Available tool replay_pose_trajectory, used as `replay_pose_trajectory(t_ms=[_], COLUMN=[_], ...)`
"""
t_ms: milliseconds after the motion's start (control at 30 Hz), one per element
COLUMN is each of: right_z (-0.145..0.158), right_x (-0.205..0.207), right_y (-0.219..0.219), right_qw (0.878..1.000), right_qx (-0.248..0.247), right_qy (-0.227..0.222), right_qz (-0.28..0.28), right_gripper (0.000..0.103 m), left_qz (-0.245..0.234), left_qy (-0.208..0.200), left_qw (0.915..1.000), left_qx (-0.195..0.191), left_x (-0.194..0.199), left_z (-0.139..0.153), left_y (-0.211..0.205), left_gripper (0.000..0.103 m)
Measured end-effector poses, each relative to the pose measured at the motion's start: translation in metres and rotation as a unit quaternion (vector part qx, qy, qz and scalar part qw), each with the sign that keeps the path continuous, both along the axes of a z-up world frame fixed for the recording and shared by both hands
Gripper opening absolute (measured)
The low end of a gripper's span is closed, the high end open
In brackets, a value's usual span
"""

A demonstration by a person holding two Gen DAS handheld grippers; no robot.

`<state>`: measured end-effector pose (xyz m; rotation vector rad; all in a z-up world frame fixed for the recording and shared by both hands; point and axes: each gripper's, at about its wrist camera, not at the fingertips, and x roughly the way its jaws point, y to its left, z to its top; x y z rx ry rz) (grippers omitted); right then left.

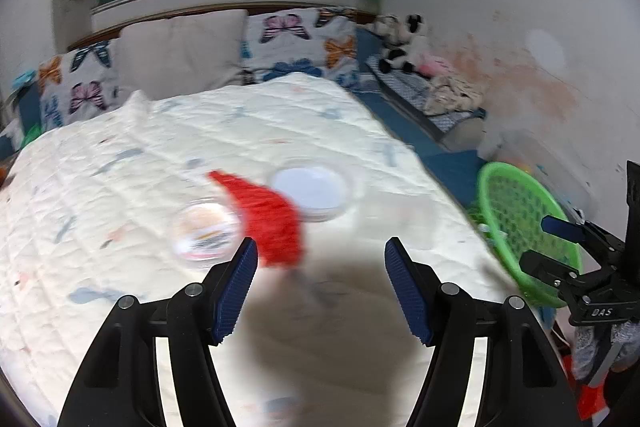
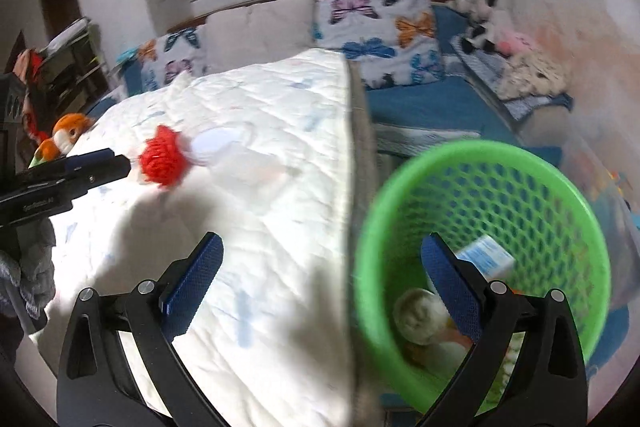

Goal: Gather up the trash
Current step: 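Move both open tools back over the bed toward the plastic tub, then grasp the labelled plastic tub with the left tool while the right tool grasps the clear rectangular box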

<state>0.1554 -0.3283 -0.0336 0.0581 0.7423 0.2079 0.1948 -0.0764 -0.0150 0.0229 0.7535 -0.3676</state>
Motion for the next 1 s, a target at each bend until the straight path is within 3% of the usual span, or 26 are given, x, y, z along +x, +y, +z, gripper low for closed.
replay_pose_trajectory(t_ms=[200,467,800,1000], right_z=[0.001,-0.007,-0.008,-0.02], right_x=[0.022,0.053,0.079,0.1], right_y=[0.044,0.069,0.08,0.084], right_qw=[0.999,0.995,0.992,0.985], right_qx=[-0.017,-0.044,-0.043,-0.073], right_qy=[-0.004,0.013,0.022,0.046], right_qz=[0.043,0.084,0.12,0.147], right_gripper=[0.098,0.095,0.092,0.092], left_qz=[0.035,0.046,0.028,0.001], left_qy=[0.01,0.016,0.036,0.049], left_qw=[0.9993,0.9988,0.9989,0.9985], left_qx=[-0.004,-0.002,0.012,0.024], left_x=[0.004,0.01,0.034,0.051], left_z=[-0.007,-0.016,-0.033,-0.043], left_y=[0.045,0.066,0.068,0.062], left_gripper=[0.064,0.064,0.067,0.068])
